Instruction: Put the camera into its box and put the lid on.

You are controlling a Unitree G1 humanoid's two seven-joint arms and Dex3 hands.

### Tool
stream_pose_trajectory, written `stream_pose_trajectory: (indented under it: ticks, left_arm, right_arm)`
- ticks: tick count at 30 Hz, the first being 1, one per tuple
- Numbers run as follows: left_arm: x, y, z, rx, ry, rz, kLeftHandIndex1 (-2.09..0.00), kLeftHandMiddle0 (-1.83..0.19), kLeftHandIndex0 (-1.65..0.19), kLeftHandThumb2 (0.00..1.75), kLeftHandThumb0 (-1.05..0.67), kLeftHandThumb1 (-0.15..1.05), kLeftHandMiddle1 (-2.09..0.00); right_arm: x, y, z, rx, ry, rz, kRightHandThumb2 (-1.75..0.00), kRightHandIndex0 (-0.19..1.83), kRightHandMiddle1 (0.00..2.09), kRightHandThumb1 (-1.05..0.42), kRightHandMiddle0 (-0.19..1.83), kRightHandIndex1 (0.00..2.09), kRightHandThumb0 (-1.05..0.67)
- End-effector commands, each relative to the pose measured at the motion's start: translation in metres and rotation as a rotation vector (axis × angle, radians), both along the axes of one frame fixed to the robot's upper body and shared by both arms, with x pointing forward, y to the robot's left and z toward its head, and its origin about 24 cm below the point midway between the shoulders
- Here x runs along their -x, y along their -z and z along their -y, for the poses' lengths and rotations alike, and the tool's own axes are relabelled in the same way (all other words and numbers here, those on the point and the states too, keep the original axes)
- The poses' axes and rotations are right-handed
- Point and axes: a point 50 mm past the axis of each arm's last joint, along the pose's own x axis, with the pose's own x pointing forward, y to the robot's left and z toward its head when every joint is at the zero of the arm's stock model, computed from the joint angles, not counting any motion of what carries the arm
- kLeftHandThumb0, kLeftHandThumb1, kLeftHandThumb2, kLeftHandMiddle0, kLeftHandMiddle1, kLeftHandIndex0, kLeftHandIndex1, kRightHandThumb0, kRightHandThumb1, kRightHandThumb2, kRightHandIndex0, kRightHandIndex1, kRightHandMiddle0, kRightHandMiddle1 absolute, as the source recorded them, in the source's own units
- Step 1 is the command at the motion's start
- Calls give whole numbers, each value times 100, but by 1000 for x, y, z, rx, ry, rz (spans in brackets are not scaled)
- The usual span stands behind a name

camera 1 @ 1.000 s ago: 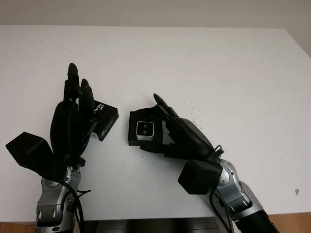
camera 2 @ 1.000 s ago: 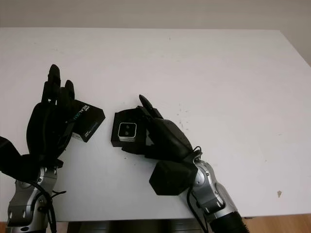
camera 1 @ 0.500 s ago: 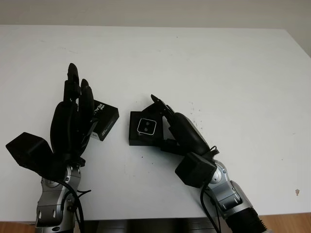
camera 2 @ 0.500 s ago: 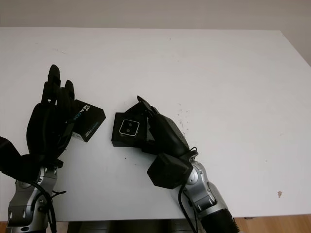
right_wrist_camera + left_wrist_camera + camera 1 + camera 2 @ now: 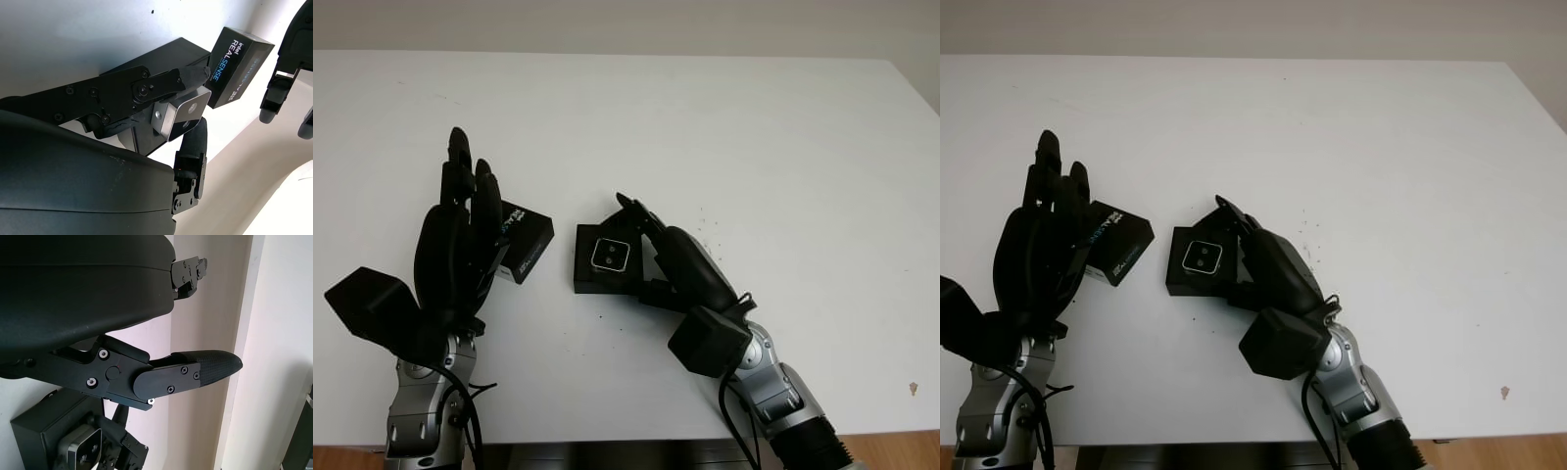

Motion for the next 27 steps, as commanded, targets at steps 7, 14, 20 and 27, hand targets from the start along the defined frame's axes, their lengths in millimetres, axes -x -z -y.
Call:
stream_pose_trajectory:
  ticks: [7, 14, 20, 27]
  left_arm:
    - [1, 2, 1, 5, 2, 0, 0, 19, 19, 57, -68, 105, 0]
    - [0, 1, 2, 2, 7, 0, 0, 19, 19, 57, -68, 105, 0]
    - [0, 2, 2, 6, 6, 2, 0, 19, 19, 56, -69, 105, 0]
    - [0, 2, 2, 11, 7, -3, 0, 19, 19, 55, -69, 105, 0]
  right_arm:
    - [-23, -9, 13, -20, -55, -101, -15, 9, 169, -105, 11, 16, -37]
    - [-40, -19, 16, -13, -96, -134, -13, 11, 169, -105, 19, 16, -44]
    - [-45, -22, 13, 12, -131, -153, -10, 11, 170, -105, 21, 17, -43]
    - [-44, -19, 9, -6, -158, -184, -7, 11, 168, -104, 25, 18, -41]
